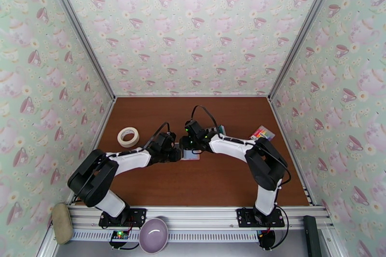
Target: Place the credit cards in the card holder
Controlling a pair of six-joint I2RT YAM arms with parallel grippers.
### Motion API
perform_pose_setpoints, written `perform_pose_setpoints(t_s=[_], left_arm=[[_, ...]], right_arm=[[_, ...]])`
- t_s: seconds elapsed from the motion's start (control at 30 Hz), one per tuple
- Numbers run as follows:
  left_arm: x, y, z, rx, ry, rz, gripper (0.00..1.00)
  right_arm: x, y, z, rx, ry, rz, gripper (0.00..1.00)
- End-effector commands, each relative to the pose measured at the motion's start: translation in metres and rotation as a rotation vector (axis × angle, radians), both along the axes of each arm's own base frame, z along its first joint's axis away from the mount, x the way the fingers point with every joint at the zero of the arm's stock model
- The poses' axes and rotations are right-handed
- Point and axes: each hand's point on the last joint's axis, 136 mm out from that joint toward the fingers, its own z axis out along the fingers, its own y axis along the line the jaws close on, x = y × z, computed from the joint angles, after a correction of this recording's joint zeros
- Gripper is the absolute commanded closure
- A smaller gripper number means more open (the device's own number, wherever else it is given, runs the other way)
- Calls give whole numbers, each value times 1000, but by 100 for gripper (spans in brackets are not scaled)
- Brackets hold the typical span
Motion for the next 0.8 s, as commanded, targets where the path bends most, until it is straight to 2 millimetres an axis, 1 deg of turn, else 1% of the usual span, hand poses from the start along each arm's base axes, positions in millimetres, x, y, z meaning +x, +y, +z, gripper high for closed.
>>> perform_pose_setpoints(t_s=[0.0,0.17,0.33,0.53,0.77], left_arm=[[-8,1,-11,0,32,-3,74],[-9,10,-16,44,35,15,74],[-10,17,-19,82,45,21,74],[-10,19,-23,92,56,27,74],[-9,21,-23,90,56,33,74]], right_arm=[[4,-2,-13,-37,10,-30,63],[12,-16,-21,-88,4,-65,63],[16,-28,-21,-118,-5,-80,64],[18,-37,-23,-136,-5,-90,64],[22,-38,-29,-142,1,-88,64]])
